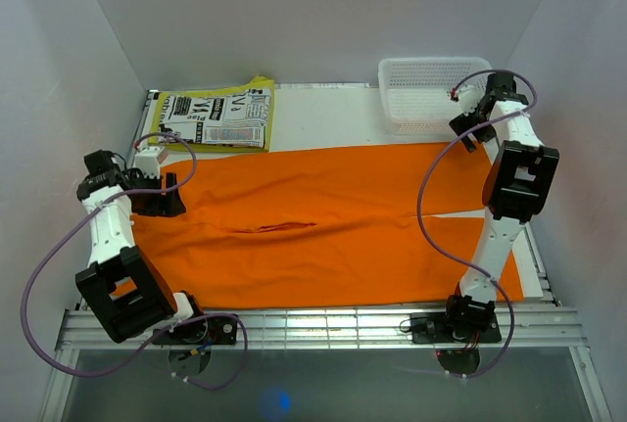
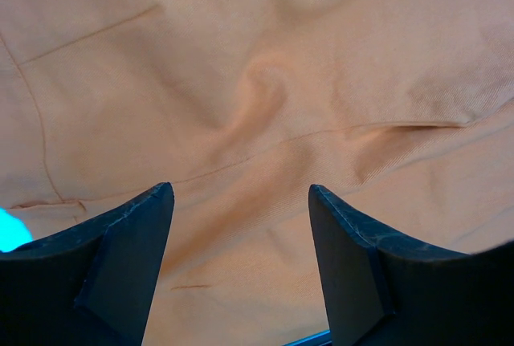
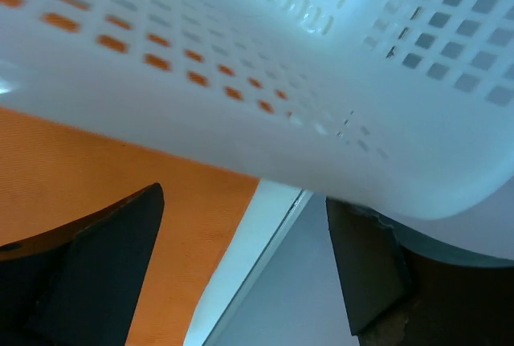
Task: Fold and stack the trousers
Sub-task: Flatten the trousers out
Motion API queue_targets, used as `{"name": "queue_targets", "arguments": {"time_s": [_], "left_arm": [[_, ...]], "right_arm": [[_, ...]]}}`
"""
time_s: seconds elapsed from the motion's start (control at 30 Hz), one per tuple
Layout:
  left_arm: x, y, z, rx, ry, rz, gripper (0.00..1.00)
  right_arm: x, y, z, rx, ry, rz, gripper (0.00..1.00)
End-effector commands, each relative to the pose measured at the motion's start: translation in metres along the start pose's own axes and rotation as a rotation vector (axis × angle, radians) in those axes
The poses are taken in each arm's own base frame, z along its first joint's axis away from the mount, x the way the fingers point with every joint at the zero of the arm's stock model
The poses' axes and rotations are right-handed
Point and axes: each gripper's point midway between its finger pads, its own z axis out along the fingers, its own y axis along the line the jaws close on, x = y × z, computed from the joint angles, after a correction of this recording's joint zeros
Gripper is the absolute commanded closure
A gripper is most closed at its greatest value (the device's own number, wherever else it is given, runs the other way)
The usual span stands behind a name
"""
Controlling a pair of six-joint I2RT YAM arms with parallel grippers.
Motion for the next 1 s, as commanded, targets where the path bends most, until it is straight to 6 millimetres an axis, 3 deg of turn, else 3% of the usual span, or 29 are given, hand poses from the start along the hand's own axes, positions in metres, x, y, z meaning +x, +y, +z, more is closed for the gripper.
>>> {"name": "queue_targets", "arguments": {"time_s": [0.0, 0.07, 0.1, 0.13, 0.2, 0.23, 0.27, 0.3, 0.53, 0.7, 0.83, 0.97], "left_arm": [[-0.026, 0.004, -0.014, -0.027, -0.053, 0.02, 0.2], [-0.03, 0.004, -0.018, -0.033, -0.058, 0.025, 0.2], [-0.031, 0.003, -0.019, -0.025, -0.06, 0.029, 0.2], [-0.029, 0.001, -0.019, -0.017, -0.057, 0.027, 0.2], [-0.028, -0.002, -0.018, 0.001, -0.053, 0.023, 0.2], [-0.025, -0.004, -0.016, 0.014, -0.046, 0.016, 0.2], [-0.023, -0.005, -0.015, 0.021, -0.04, 0.009, 0.2], [-0.017, -0.006, -0.01, 0.036, -0.022, -0.006, 0.2], [0.009, -0.006, 0.009, 0.069, 0.058, -0.046, 0.21], [0.021, 0.005, 0.018, 0.029, 0.099, -0.057, 0.21], [0.03, 0.015, 0.027, 0.004, 0.132, -0.07, 0.23], [0.04, 0.024, 0.041, -0.003, 0.167, -0.092, 0.26]], "right_arm": [[-0.009, -0.022, -0.041, 0.061, -0.014, 0.031, 0.11], [0.003, -0.003, -0.05, 0.021, -0.014, 0.0, 0.11], [-0.001, -0.004, -0.077, 0.04, -0.052, -0.022, 0.12], [0.012, 0.017, -0.079, -0.017, -0.037, -0.032, 0.13], [0.011, 0.042, -0.106, -0.09, -0.098, -0.051, 0.14], [0.017, 0.056, -0.11, -0.135, -0.094, -0.048, 0.16], [0.031, 0.082, -0.111, -0.225, -0.066, -0.033, 0.17], [0.035, 0.089, -0.116, -0.241, -0.065, -0.026, 0.19], [0.069, 0.146, -0.081, -0.375, -0.009, 0.102, 0.29], [0.092, 0.152, -0.048, -0.349, 0.055, 0.148, 0.36], [0.125, 0.169, -0.031, -0.383, 0.145, 0.166, 0.41], [0.155, 0.161, -0.024, -0.329, 0.221, 0.147, 0.43]]}}
